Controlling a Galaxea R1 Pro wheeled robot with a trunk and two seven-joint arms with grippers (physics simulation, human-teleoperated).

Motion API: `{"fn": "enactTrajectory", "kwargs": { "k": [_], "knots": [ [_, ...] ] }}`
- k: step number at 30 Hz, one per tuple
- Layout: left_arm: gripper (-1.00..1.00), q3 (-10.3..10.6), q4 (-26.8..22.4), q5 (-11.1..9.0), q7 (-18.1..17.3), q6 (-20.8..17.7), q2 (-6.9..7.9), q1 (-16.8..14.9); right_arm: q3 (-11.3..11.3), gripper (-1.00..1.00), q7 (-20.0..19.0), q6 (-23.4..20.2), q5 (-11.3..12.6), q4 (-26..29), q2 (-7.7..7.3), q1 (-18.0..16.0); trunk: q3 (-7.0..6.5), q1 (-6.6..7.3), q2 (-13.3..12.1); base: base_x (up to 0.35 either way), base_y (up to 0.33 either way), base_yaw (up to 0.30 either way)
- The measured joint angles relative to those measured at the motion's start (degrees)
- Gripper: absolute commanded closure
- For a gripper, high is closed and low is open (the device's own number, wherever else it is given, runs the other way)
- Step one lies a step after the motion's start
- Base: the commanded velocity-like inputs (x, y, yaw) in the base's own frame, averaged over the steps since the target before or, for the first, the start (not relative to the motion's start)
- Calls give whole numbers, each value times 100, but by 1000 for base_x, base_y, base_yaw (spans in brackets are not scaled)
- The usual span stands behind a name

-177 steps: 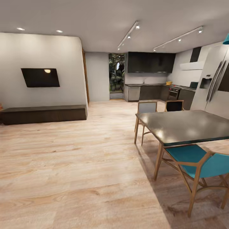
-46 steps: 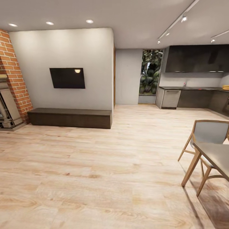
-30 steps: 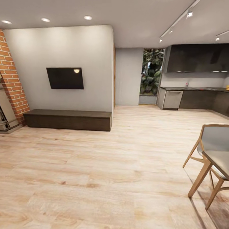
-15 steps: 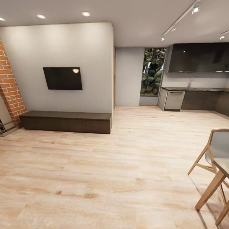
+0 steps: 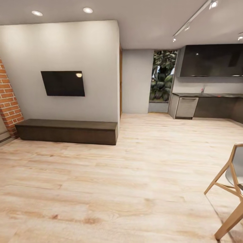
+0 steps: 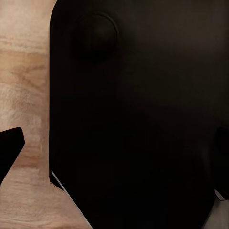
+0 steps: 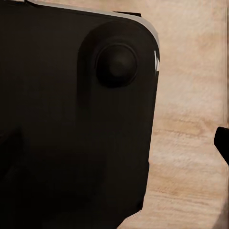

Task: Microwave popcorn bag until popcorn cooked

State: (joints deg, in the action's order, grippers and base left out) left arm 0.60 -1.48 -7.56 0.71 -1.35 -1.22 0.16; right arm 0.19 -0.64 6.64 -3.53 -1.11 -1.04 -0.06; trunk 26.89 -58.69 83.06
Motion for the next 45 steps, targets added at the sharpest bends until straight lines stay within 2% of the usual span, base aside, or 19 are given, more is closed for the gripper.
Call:
{"fn": "enactTrajectory", "kwargs": {
  "k": [5, 11, 45],
  "knots": [
    [-100, 1, 0, 0, 31, -3, 0, 0, -1, -100, 0, -7, -5, 0, 1, 0, 0, 0, 0, 328, -79, 0],
    [-100, 7, 1, 1, 368, -8, -80, 0, 0, -100, 0, -14, -19, 0, 0, 0, 0, 0, 0, 328, -80, 0],
    [-100, 8, 1, 10, 386, 0, -87, 0, -7, -100, 0, 0, 1, 0, 0, 0, 0, 0, 0, 328, -80, 0]
  ]
}}
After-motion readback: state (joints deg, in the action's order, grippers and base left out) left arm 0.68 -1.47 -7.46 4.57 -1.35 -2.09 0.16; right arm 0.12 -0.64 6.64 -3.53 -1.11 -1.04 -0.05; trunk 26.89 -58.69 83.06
